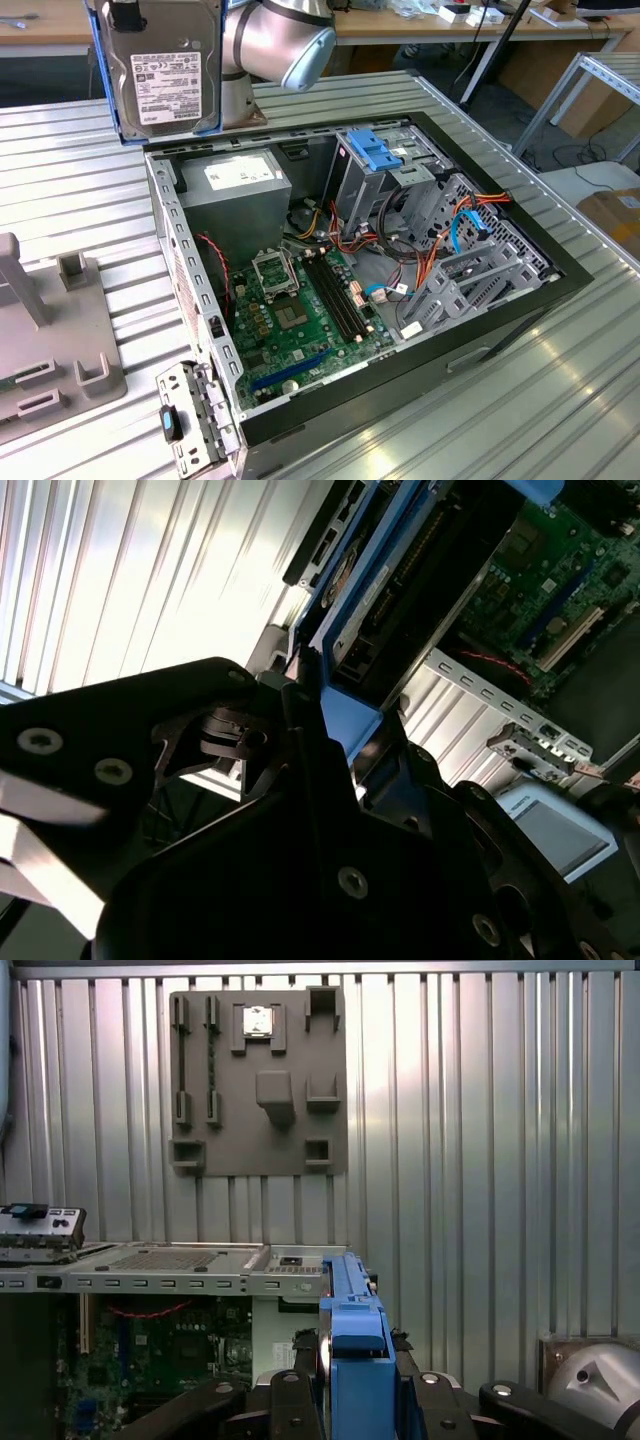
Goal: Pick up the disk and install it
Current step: 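Pick up the disk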
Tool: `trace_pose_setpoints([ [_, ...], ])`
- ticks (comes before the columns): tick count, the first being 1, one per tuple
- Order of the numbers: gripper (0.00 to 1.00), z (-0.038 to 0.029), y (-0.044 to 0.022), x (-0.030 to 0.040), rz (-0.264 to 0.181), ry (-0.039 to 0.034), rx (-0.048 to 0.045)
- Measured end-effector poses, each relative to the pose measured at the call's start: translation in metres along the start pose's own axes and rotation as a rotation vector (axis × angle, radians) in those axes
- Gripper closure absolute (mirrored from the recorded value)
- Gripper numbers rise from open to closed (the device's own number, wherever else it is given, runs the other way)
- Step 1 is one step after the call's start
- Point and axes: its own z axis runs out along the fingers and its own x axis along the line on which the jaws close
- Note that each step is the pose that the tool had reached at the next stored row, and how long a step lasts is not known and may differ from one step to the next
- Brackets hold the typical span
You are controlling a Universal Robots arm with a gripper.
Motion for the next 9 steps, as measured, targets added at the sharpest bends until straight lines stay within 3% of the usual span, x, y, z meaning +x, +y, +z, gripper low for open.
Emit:
trace_pose_setpoints([
  [6, 0.63, 0.0008, -0.0378, -0.0011, 0.000, 0.0000, 0.0001],
  [9, 0.63, 0.0008, -0.0396, -0.0012, 0.000, 0.0001, 0.0000],
])
